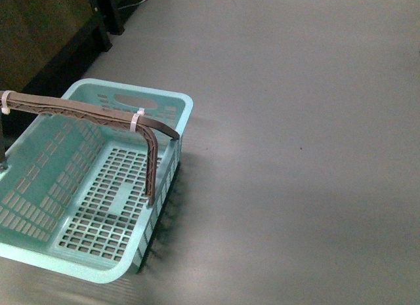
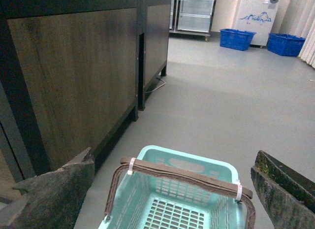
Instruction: Pick mango and avocado into basket
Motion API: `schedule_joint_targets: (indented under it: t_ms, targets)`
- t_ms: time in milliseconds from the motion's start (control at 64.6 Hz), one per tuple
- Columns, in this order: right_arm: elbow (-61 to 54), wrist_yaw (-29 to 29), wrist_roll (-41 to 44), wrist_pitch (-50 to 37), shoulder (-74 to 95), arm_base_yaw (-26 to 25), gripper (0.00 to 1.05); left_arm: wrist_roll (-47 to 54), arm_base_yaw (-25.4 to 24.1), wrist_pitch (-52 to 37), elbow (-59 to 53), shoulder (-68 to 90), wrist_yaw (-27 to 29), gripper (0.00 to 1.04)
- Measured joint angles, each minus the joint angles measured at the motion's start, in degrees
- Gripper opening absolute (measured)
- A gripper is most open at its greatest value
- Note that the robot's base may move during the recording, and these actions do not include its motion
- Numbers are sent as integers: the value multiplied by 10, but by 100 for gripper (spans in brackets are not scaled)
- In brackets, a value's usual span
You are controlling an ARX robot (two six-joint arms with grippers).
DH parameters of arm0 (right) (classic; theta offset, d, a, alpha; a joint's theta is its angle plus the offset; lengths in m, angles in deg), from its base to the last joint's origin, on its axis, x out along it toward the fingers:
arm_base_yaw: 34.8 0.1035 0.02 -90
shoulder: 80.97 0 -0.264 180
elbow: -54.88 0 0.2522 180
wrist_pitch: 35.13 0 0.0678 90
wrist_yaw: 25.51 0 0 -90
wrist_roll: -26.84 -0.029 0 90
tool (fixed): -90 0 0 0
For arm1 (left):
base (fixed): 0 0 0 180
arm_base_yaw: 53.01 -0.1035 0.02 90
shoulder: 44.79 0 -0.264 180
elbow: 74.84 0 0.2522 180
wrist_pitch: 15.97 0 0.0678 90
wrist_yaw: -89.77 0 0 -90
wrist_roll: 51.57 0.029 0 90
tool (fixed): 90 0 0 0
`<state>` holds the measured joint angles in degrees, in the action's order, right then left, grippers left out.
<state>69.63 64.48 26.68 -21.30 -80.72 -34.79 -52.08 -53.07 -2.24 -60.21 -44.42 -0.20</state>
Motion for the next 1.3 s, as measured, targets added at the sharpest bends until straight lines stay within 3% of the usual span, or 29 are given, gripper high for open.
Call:
schedule_joint_targets:
  t_ms: [542,557,604,681,945,1301]
  targets:
    - [0,0,0,0,0,0,96,0,0,0,0,0,0,96]
    - [0,0,0,0,0,0,96,-3,-1,3,1,2,-6,96]
    - [0,0,0,0,0,0,96,-100,-21,124,50,69,-106,96]
    - [0,0,0,0,0,0,96,-219,-16,167,79,155,-148,96]
    - [0,0,0,0,0,0,96,-529,-47,-37,140,448,-159,96]
    - [0,0,0,0,0,0,96,-664,-52,-302,225,911,-75,96]
